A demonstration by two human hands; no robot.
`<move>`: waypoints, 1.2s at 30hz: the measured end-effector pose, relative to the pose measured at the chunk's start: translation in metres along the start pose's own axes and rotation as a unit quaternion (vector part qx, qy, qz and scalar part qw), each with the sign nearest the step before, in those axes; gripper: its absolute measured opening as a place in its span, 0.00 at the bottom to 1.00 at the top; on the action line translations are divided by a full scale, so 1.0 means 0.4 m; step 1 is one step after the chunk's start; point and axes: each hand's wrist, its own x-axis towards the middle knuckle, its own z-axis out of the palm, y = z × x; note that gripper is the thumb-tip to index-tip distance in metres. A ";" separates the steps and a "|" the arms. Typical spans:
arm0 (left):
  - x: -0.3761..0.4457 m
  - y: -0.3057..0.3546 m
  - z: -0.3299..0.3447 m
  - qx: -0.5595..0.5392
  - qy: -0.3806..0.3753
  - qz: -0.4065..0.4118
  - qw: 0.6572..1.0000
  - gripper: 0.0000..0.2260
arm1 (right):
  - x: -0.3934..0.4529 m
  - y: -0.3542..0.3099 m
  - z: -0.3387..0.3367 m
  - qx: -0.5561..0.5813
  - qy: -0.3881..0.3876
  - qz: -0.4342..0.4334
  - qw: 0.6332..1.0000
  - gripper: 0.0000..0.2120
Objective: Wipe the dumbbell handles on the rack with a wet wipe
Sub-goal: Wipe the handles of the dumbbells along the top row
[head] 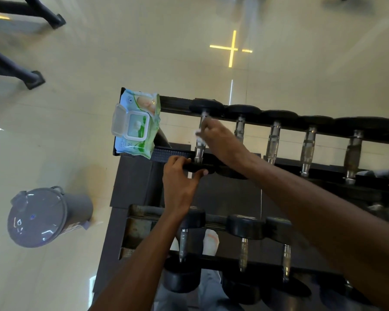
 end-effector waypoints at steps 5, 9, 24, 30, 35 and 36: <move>0.001 0.009 -0.001 -0.002 -0.002 -0.008 1.000 0.17 | 0.041 -0.020 -0.002 -0.085 0.040 0.044 0.995 0.18; 0.002 0.010 0.000 0.000 0.003 -0.002 1.000 0.18 | 0.065 -0.008 0.003 -0.082 0.102 0.082 0.988 0.12; 0.010 -0.002 0.001 0.000 -0.006 0.007 1.000 0.18 | 0.086 -0.060 0.070 0.344 0.375 0.443 0.738 0.06; 0.009 -0.003 0.001 0.000 -0.017 0.002 1.000 0.18 | 0.061 -0.076 0.102 0.103 0.288 0.251 0.918 0.08; 0.009 0.000 0.000 -0.003 -0.020 0.005 1.000 0.17 | 0.071 -0.068 0.112 -0.058 0.192 0.195 0.960 0.19; 0.010 -0.001 -0.001 -0.003 -0.020 0.003 1.000 0.18 | 0.077 -0.072 0.105 -0.069 0.189 0.183 0.962 0.20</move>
